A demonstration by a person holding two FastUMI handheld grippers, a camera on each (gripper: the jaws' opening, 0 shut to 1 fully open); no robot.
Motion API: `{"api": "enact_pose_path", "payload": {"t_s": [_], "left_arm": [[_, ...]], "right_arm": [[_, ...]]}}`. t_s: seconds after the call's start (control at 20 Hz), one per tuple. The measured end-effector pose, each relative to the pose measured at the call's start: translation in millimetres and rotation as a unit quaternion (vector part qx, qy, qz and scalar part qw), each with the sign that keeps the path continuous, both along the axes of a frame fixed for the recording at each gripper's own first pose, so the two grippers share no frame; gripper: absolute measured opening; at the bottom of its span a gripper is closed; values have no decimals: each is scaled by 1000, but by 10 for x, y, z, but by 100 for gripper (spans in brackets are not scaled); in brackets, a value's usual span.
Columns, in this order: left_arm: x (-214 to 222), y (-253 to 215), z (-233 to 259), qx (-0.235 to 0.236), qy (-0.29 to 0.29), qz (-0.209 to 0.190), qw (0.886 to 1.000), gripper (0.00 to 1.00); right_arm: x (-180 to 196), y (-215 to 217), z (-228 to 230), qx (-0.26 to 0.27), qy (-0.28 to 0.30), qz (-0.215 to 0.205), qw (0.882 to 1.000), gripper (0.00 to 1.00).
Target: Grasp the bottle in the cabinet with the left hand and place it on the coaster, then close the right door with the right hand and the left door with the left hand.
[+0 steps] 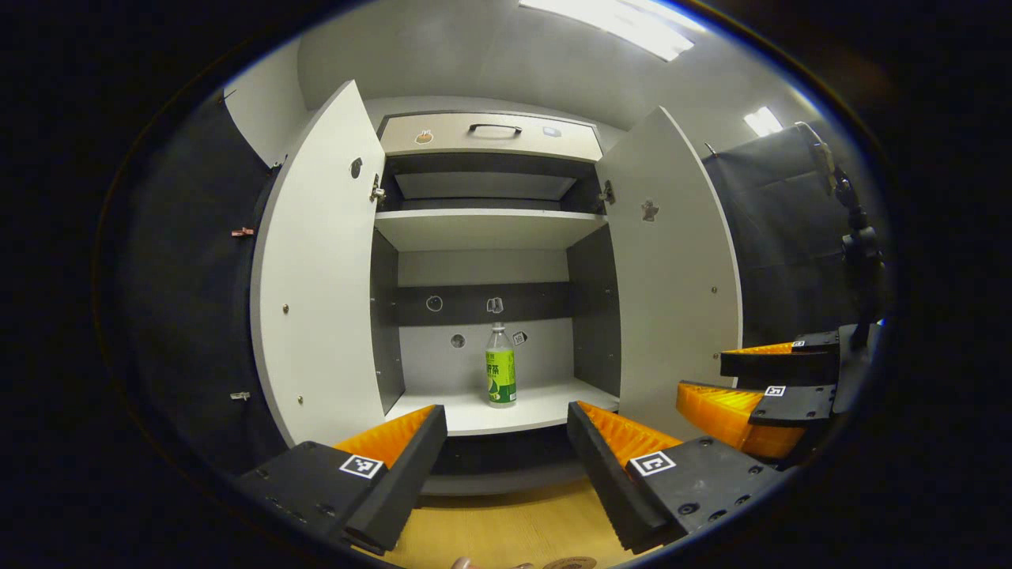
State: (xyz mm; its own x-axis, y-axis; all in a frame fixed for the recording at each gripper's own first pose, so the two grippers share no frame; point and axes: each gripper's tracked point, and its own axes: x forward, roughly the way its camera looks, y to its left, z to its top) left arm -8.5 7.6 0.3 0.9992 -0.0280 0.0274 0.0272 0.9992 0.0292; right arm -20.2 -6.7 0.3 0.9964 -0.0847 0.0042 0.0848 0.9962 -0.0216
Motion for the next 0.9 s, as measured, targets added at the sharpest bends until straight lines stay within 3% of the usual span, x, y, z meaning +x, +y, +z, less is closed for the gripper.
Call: {"api": "enact_pose_path", "payload": {"t_s": [0.25,0.55,0.9], "left_arm": [[-65,106,-18,1,0,-7,1000,98],[-35,133,-35,5,-5,-42,999,97],[501,131,-45,7,-6,-47,999,97]], "right_arm": [[-53,84,-26,-3,1,-9,1000,98],[-146,121,-89,-7,5,-26,1000,98],[-212,1,-117,-13,10,-18,1000,98]]}}
